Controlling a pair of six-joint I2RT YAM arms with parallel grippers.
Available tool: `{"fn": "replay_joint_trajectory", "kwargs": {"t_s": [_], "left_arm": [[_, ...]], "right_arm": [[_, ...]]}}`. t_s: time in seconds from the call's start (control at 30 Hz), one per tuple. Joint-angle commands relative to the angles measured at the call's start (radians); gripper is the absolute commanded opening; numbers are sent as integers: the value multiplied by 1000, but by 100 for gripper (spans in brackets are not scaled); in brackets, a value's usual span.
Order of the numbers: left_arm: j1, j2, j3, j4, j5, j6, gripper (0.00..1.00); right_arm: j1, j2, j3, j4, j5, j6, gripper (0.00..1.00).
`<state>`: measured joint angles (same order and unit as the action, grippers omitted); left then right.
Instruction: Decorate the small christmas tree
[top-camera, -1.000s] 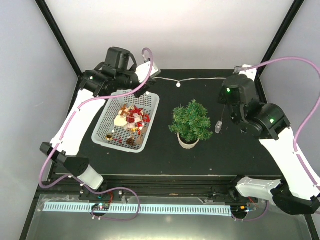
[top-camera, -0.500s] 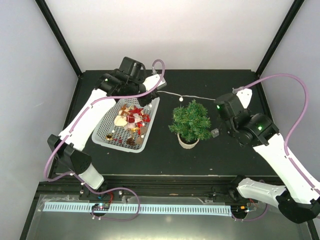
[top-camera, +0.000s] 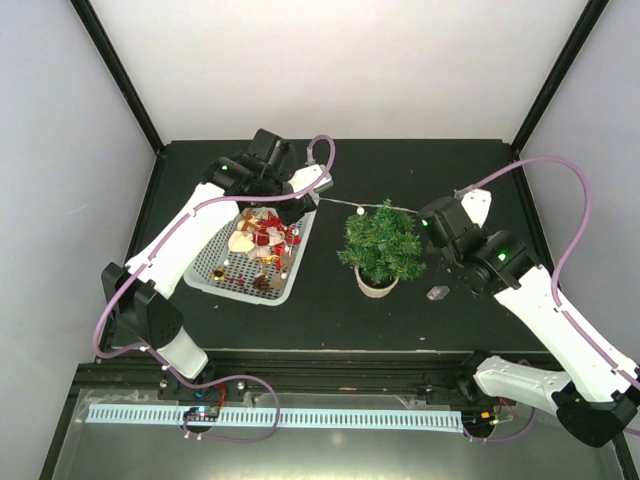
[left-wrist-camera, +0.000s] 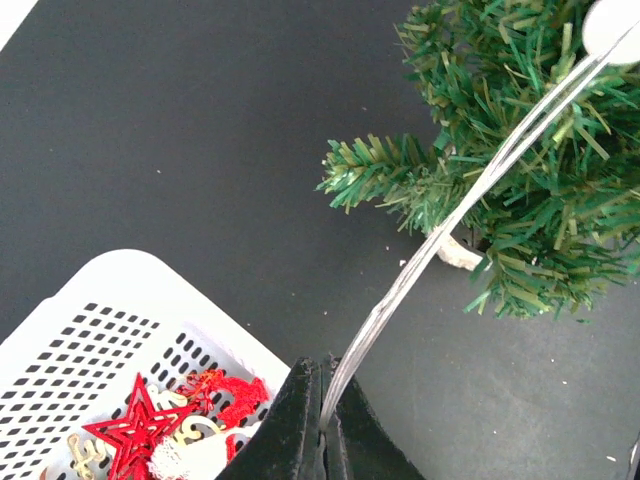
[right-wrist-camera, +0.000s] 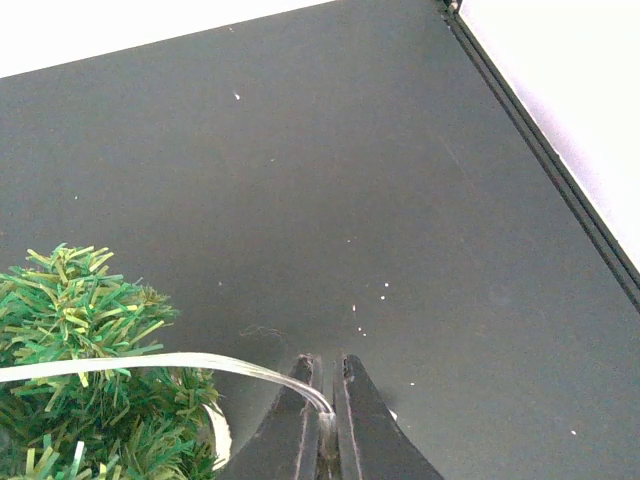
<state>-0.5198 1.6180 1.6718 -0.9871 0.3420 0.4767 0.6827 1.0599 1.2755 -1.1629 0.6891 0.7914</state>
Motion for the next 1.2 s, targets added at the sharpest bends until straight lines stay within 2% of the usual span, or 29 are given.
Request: {"fn": "replay_joint_trajectory", "kwargs": {"t_s": [0.0, 0.23, 0.37, 0.6, 0.77, 1.17], "left_arm": [[-5, 15, 29, 41, -21, -33, 2], [-5, 21, 64, 18, 20, -16, 2], [-4, -53, -12, 62, 82, 20, 2], [7, -156, -87, 108, 93, 74, 2], [29, -182, -96, 146, 84, 59, 2], [74, -56, 29, 158, 143, -70, 2]], "right_arm": [[-7, 16, -4, 46, 13, 10, 1], [-9, 21, 22, 55, 21, 12, 1], [-8, -43, 4, 85, 42, -1, 1], [-8, -147, -2, 153, 52, -74, 1], [-8, -88, 44, 157, 59, -100, 1], [-45, 67, 121, 189, 48, -117, 1]]}}
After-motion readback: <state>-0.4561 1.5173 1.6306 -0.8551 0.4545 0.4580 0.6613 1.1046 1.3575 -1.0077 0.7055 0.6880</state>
